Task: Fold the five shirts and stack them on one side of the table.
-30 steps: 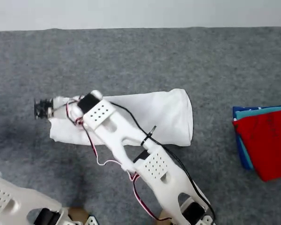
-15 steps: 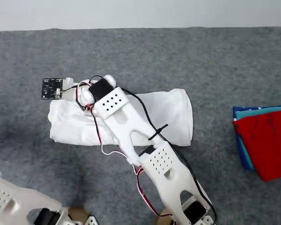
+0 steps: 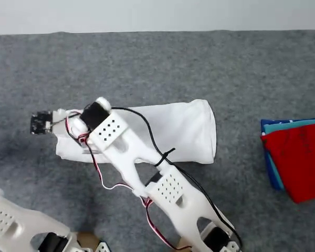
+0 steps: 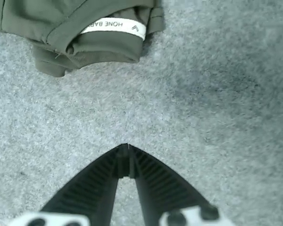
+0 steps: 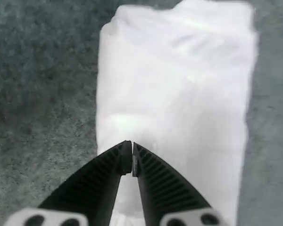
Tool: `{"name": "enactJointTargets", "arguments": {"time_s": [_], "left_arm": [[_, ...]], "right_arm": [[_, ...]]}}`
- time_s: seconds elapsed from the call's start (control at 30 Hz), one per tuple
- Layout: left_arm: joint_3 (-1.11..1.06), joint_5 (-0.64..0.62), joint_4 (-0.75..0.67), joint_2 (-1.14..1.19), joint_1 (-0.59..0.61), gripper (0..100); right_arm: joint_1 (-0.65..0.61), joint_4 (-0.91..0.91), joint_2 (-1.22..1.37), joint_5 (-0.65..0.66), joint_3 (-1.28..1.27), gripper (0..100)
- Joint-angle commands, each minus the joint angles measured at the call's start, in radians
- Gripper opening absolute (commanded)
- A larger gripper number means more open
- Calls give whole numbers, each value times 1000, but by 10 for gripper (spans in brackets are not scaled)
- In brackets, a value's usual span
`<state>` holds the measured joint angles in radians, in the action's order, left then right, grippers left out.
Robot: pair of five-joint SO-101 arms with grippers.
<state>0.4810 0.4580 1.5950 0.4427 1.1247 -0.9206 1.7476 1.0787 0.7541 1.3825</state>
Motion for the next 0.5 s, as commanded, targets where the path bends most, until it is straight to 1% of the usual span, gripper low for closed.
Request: {"name": "enactJointTargets", "arguments": {"time_s": [0.0,0.1,0.23,0.47], "left_arm": [[2,2,-5,-68,-11,2],[2,2,-5,-68,-9,2],[2,2,-5,-68,-8,2],[2,2,-5,-68,-12,2]], "right_arm": [[38,-38,42,-11,12,10],[107,-145,111,-9,12,10],[185,-271,145,63,17,10],[188,-280,130,78,153,10]]}}
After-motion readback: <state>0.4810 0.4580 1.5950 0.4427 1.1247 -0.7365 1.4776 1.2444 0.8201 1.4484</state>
